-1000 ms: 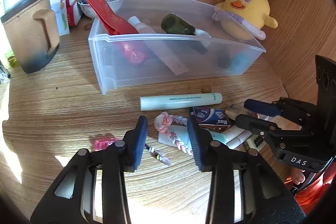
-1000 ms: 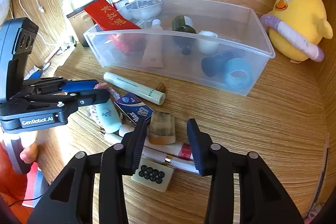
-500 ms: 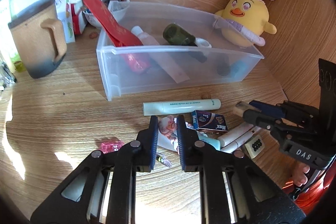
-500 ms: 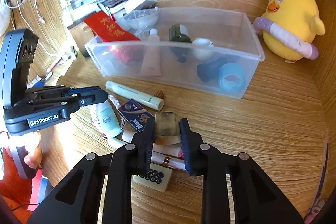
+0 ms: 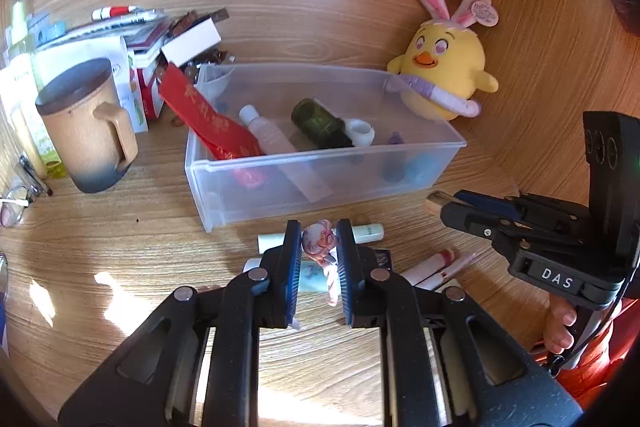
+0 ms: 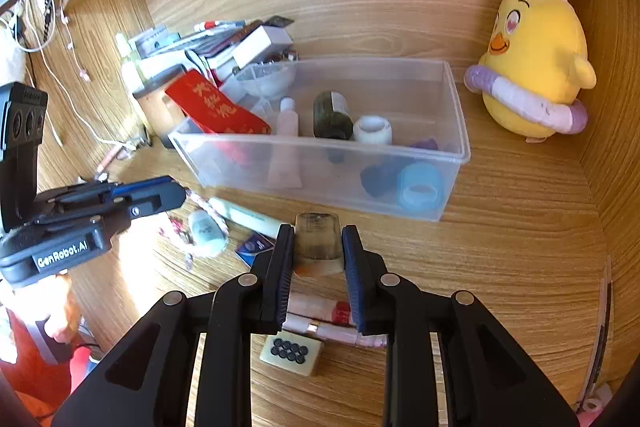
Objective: Organize objects
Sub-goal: 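Carry the amber bottle and pink cord over the clear bin and open both grippers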
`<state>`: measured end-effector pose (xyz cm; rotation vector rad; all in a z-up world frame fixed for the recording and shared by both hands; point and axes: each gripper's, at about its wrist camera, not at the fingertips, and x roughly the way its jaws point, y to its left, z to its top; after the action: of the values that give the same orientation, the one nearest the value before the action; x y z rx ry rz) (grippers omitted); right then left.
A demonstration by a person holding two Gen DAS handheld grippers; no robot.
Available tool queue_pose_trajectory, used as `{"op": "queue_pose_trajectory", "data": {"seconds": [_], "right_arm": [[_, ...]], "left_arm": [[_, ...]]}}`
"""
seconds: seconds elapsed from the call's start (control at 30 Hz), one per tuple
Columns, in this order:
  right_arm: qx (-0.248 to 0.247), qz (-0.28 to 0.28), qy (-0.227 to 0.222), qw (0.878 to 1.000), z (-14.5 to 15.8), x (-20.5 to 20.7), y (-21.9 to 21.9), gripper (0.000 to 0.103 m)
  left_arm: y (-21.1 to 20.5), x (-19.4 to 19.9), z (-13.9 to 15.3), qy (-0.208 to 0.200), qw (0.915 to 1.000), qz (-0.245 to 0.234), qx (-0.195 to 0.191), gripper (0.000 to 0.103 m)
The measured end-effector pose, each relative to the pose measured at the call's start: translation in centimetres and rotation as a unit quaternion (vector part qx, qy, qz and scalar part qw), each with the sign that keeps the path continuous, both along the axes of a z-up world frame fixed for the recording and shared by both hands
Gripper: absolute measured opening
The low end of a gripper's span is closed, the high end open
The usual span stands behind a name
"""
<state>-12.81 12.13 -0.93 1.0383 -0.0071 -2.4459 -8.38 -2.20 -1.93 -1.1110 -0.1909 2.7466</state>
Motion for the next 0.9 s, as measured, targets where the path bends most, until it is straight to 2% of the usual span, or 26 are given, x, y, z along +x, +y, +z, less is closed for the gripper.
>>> {"op": "queue_pose_trajectory", "data": {"seconds": [0.3, 0.9], "right_arm": [[-0.028, 0.012, 0.037, 0.999, 3.1, -0.3, -0.6, 0.022], [-0.022, -0.018, 0.079, 0.996, 5.2, -2.4, 0.0, 0.022]], "left_arm": [[0.3, 1.0, 3.0, 0.042, 0.9991, 0.004, 0.006, 0.017], [-1.1, -1.3, 7.1, 0.106, 0.9936, 0.038, -0.001, 0.017]]}}
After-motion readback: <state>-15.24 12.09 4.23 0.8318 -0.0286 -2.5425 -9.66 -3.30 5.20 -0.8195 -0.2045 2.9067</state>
